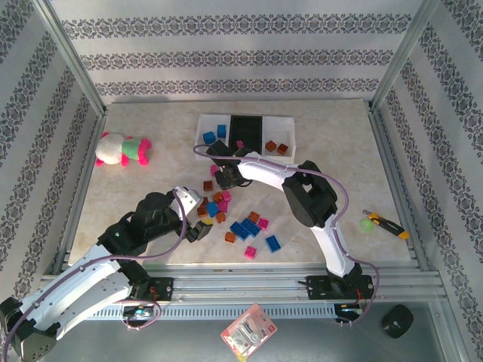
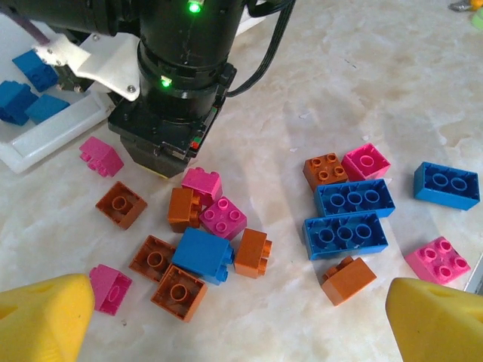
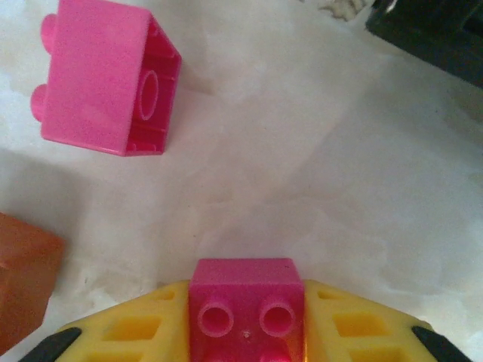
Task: Sort the legos into containers by color
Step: Pick up the lego from the center of the table, then place the lego in the container.
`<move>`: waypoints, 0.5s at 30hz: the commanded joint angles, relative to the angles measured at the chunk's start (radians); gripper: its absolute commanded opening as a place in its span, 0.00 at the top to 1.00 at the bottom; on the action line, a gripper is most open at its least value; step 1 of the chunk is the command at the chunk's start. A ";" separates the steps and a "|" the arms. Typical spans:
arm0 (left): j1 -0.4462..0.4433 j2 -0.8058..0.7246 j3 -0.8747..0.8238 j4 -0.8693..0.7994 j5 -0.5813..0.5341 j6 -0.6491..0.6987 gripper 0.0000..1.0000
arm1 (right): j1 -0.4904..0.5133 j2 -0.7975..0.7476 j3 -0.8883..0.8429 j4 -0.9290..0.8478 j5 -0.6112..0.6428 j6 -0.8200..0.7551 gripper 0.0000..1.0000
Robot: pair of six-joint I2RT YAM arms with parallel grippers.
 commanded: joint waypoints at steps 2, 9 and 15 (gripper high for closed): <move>0.010 -0.001 -0.025 0.086 -0.036 -0.091 0.01 | -0.001 -0.073 0.012 -0.033 0.025 0.012 0.72; 0.009 0.029 -0.033 0.115 -0.156 -0.181 0.01 | -0.009 -0.192 0.016 0.023 0.096 0.012 0.74; 0.010 0.046 -0.050 0.156 -0.162 -0.263 0.01 | -0.062 -0.132 0.124 0.056 0.142 -0.037 0.73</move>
